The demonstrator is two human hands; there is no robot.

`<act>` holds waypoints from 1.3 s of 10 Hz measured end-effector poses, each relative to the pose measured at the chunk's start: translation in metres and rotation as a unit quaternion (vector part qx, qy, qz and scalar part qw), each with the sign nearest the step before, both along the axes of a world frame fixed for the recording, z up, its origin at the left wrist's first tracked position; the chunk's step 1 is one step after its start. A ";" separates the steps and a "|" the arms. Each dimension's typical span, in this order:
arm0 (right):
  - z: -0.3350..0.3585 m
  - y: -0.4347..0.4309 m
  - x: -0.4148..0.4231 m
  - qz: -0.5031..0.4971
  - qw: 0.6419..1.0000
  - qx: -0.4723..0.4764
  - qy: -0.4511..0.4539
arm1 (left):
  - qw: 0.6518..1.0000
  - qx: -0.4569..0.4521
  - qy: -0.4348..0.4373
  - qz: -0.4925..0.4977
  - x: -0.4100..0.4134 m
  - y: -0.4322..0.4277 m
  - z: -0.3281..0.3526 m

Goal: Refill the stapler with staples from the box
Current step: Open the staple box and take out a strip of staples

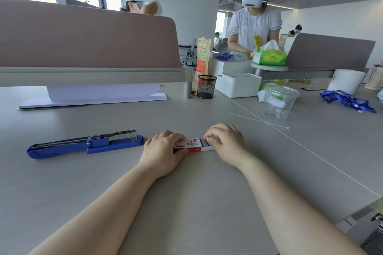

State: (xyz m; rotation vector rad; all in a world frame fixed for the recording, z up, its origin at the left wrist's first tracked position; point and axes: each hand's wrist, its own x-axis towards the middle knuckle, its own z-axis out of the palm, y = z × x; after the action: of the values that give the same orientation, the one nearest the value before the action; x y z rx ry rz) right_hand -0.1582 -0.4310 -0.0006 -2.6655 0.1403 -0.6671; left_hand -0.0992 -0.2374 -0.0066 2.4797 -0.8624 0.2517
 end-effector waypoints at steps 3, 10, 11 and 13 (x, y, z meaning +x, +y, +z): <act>0.000 0.002 0.001 -0.003 1.000 -0.008 0.015 | 1.000 0.003 -0.002 0.004 0.000 -0.001 0.000; 0.008 0.005 -0.004 0.037 0.984 0.173 -0.019 | 1.000 0.007 0.002 0.007 0.001 -0.001 0.000; 0.010 0.006 -0.006 0.060 0.972 0.226 -0.031 | 1.000 0.005 0.002 0.005 0.001 -0.001 0.000; 0.019 -0.014 -0.012 0.002 0.918 0.388 -0.085 | 1.000 -0.016 0.011 0.002 -0.003 -0.002 0.001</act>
State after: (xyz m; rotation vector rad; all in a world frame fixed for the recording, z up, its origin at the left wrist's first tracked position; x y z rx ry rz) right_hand -0.1704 -0.4446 0.0183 -1.8367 0.2833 -0.6612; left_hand -0.1018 -0.2390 -0.0053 2.4501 -0.8364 0.2367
